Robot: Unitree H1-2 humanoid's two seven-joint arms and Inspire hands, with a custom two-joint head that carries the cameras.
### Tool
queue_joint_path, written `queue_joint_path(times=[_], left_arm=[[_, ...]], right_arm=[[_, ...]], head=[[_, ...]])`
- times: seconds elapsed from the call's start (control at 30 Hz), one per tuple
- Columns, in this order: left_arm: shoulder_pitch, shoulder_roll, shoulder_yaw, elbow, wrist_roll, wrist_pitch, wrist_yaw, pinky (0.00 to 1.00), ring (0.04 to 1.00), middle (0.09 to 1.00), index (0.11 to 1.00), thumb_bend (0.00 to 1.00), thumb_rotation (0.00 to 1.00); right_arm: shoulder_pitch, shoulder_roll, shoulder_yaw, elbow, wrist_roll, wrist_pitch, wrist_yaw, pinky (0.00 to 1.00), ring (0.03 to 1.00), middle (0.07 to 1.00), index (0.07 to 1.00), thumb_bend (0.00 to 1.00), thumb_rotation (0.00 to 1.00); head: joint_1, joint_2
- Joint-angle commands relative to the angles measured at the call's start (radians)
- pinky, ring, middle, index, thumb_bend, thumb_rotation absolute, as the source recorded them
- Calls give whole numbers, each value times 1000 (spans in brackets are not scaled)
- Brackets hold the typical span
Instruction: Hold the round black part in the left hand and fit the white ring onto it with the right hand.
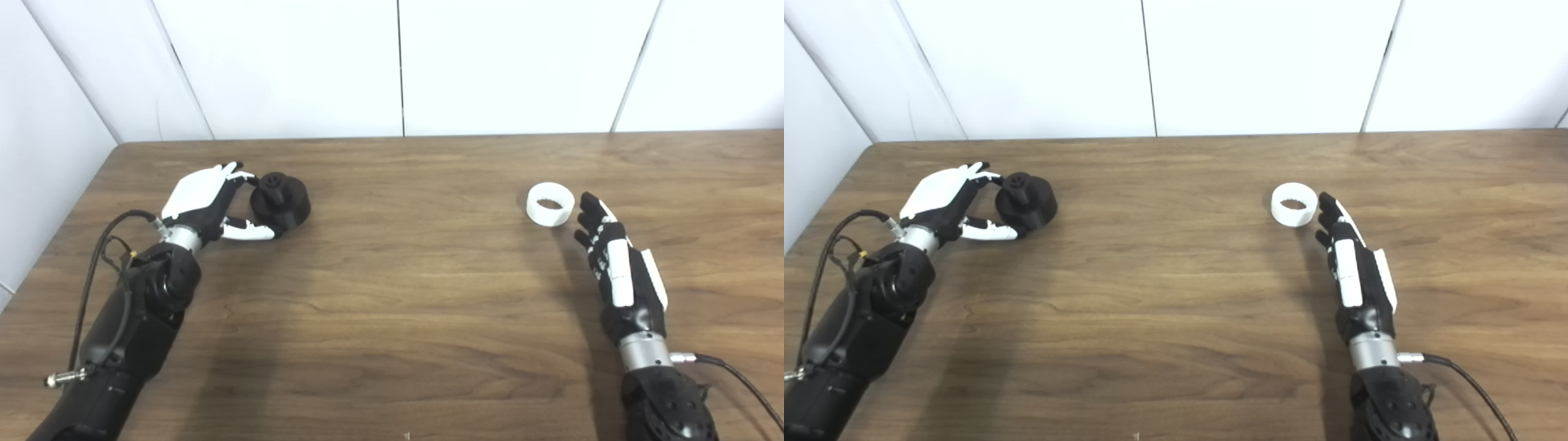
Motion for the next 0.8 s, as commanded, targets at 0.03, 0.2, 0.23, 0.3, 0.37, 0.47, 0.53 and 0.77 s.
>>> queue_joint_path(times=[0.03, 0.2, 0.23, 0.3, 0.37, 0.47, 0.53, 0.77], left_arm=[[-59, 15, 9, -12, 1, 3, 29, 1000, 1000, 985, 797, 977, 467], [-59, 9, 9, -11, 0, 2, 32, 1000, 1000, 983, 797, 995, 469], [-58, 8, 8, -15, 0, 8, 27, 1000, 1000, 985, 801, 992, 466], [-59, 8, 6, -17, 2, 10, 22, 1000, 1000, 985, 805, 988, 463], [-60, 8, 4, -13, 0, 5, 22, 1000, 1000, 985, 807, 988, 462], [-62, 7, 3, -8, -4, 0, 25, 1000, 1000, 985, 806, 990, 461], [-64, 6, 0, -12, -2, 8, 17, 1000, 1000, 989, 819, 990, 463], [-71, -2, -7, -6, 2, 9, 26, 1000, 1000, 994, 839, 985, 452]], right_arm=[[-9, -6, -1, -24, 7, -25, 11, 931, 959, 946, 911, 671, 1000], [-5, -11, 1, -27, 12, -26, 17, 931, 958, 944, 908, 657, 1000], [-4, -12, 1, -27, 13, -28, 18, 933, 957, 943, 908, 656, 1000], [-3, -13, 0, -26, 17, -28, 20, 934, 956, 942, 906, 663, 1000], [-2, -14, -1, -25, 15, -30, 20, 939, 957, 941, 902, 665, 1000], [0, -14, -1, -28, 11, -28, 19, 941, 957, 939, 896, 661, 1000], [1, -15, -1, -30, 11, -27, 20, 945, 957, 939, 893, 656, 1000], [2, -25, 0, -25, 13, -39, 27, 947, 958, 940, 896, 652, 1000]], head=[[1, 0], [0, -2], [-1, 0], [0, -2], [0, -2], [-3, -2], [-3, -2], [-6, -4]])
